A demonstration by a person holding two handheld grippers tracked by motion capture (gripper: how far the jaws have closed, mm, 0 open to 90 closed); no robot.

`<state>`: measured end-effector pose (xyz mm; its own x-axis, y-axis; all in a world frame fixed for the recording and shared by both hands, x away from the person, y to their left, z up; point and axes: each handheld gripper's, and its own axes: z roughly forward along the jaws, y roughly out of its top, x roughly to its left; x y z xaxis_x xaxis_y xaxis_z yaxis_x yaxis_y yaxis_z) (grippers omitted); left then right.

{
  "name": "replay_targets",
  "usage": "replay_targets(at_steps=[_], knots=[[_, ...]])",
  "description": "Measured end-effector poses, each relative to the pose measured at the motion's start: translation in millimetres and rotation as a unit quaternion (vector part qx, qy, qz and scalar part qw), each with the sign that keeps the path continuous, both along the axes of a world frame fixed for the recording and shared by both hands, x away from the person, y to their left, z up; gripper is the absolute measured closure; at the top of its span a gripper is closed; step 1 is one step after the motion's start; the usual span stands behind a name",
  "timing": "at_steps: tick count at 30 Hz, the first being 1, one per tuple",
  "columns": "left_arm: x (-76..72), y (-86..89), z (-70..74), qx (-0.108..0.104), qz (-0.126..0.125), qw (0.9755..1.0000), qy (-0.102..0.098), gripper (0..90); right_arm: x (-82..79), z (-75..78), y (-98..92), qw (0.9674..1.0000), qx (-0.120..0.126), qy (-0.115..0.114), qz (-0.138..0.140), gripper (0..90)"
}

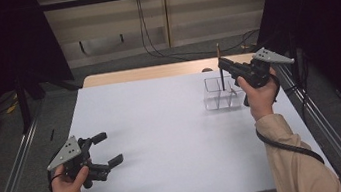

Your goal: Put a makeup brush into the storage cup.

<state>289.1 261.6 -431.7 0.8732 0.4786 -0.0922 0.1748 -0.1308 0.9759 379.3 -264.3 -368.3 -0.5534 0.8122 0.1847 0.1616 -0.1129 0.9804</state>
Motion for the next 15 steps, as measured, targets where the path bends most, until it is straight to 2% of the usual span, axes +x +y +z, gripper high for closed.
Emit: replay_targets(at_steps=[15], knots=[[-0.2, 0.5, -0.2, 0.001, 0.000, 1.0000, 0.000, 2.7, 6.5, 4.5, -3.0, 0.9998, -0.011, -0.002, -0.015, 84.1]])
